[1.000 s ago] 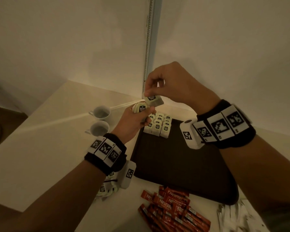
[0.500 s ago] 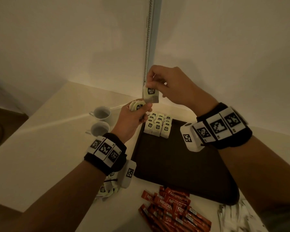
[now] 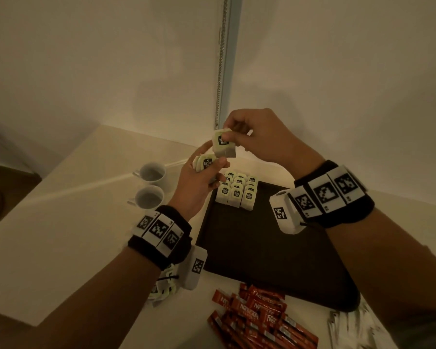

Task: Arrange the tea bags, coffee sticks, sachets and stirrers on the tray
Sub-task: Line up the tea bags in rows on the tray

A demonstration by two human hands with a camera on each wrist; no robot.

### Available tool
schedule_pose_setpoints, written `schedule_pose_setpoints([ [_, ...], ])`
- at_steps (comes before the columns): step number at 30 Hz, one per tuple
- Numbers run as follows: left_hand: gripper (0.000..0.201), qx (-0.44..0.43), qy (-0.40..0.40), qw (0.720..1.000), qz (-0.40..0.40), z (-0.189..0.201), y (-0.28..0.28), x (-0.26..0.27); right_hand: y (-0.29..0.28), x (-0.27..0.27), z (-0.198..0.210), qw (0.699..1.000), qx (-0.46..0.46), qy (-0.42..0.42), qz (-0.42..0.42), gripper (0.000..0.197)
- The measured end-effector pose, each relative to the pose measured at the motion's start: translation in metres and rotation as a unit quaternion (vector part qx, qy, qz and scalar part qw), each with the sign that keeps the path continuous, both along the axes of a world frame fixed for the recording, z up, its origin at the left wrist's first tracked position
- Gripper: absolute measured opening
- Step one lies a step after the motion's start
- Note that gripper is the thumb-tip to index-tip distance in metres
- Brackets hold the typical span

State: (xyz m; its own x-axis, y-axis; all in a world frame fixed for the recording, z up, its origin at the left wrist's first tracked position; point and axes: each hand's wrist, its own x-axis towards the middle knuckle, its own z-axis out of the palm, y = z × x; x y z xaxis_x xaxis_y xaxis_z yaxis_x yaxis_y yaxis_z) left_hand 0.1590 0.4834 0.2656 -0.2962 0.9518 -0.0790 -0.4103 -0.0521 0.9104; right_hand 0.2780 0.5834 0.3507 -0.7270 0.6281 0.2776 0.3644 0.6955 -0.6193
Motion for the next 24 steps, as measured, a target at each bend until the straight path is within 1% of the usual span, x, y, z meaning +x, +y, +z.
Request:
schedule_pose_setpoints([
  [1,0.024,0.0,-0.005,1.0,0.001,0.0,0.0,0.001,0.001,0.0,-0.001,1.0,-0.009,0.002,0.001,0.008],
  [3,0.012,-0.006,-0.002,1.0,0.007,0.0,0.001,0.001,0.002,0.001,-0.005,0.999,-0.032,0.018,0.008,0.012],
  [4,0.009,-0.013,0.002,1.0,0.011,0.0,0.001,0.001,0.003,0.001,-0.006,0.999,-0.038,0.027,0.01,0.012],
  [8,0.008,-0.025,0.0,1.0,0.014,-0.006,0.001,-0.002,0.004,0.003,-0.012,0.998,-0.048,0.037,0.006,0.004],
  [11,0.007,-0.039,-0.022,0.999,0.022,-0.012,0.0,-0.011,0.01,0.008,-0.022,0.998,-0.045,0.038,-0.012,0.006],
  [13,0.015,-0.057,-0.029,0.997,0.037,-0.018,-0.001,-0.021,0.015,0.011,-0.038,0.998,-0.047,0.016,-0.027,0.006],
  [15,0.025,-0.081,-0.024,0.995,0.052,-0.023,-0.002,-0.031,0.019,0.014,-0.065,0.995,-0.089,-0.025,-0.045,0.006],
  [17,0.034,-0.098,-0.036,0.993,0.061,-0.025,-0.002,-0.04,0.02,0.014,-0.095,0.985,-0.143,-0.074,-0.062,0.006],
  [20,0.048,-0.097,-0.076,0.991,0.048,-0.023,-0.001,-0.048,0.017,0.01,-0.138,0.961,-0.235,-0.112,-0.09,0.013],
  [22,0.058,-0.085,-0.097,0.991,0.027,-0.024,-0.001,-0.051,0.018,0.007,-0.162,0.949,-0.264,-0.143,-0.098,0.017],
  [24,0.065,-0.078,-0.112,0.991,0.012,-0.026,-0.001,-0.054,0.019,0.002,-0.181,0.941,-0.279,-0.165,-0.094,0.018],
])
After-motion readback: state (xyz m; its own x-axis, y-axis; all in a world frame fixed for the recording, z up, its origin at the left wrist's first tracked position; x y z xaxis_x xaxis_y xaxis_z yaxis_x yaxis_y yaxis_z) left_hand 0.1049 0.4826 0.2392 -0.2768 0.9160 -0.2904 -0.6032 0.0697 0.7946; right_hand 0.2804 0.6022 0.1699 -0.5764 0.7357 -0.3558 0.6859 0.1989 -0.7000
